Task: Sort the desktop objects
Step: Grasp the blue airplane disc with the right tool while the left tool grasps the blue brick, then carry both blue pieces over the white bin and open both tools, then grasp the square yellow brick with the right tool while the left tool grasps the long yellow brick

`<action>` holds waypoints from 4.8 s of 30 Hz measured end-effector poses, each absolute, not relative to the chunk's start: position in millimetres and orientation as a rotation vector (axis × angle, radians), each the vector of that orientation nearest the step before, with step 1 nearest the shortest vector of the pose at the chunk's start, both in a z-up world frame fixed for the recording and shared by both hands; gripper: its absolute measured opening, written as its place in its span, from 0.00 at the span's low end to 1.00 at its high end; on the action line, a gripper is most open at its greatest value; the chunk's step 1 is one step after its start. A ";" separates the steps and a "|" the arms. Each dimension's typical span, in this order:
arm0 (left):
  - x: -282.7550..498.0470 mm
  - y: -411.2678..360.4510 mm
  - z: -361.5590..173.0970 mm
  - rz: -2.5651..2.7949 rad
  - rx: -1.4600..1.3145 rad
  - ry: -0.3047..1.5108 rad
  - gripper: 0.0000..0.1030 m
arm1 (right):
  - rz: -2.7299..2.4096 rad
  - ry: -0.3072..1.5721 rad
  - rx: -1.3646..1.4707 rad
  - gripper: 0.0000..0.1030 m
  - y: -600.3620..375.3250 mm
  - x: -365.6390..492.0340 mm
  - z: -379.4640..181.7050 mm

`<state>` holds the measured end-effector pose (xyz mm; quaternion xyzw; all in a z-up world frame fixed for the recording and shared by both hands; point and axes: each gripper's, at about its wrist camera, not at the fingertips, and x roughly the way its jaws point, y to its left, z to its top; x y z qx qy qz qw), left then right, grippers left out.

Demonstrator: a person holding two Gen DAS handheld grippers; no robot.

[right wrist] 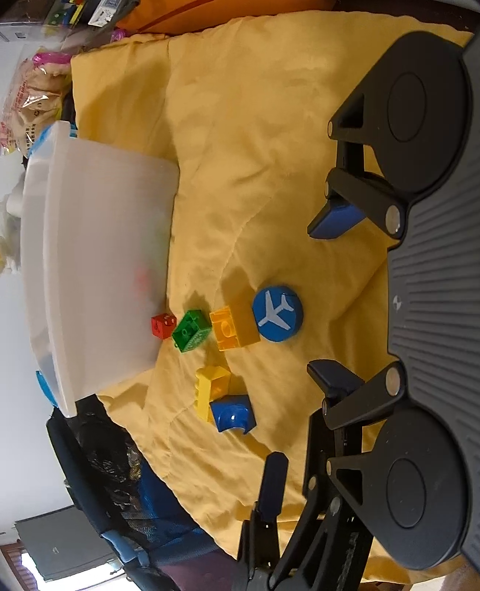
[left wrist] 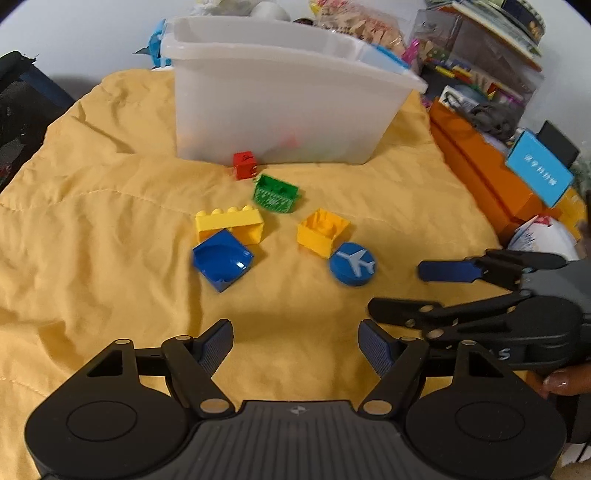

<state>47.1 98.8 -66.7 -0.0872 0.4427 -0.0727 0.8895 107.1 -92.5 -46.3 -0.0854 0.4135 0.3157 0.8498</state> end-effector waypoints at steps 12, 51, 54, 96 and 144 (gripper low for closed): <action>47.6 101.5 -63.7 -0.130 -0.179 0.900 0.75 | 0.660 0.889 -0.182 0.73 -93.0 108.2 -48.9; 44.8 102.2 -80.2 -0.122 -0.089 0.909 0.46 | 0.692 0.868 -0.312 0.42 -85.7 93.2 -51.3; 43.8 102.0 -78.9 -0.127 -0.110 0.897 0.45 | 0.701 0.862 -0.343 0.41 -81.4 93.6 -49.5; 189.0 123.1 54.7 0.018 0.039 0.579 0.62 | 0.506 0.588 -0.114 0.56 -42.5 229.8 65.5; 62.3 117.7 -62.2 -0.027 -0.059 0.836 0.69 | 0.722 0.731 -0.460 0.49 -28.7 126.1 -45.3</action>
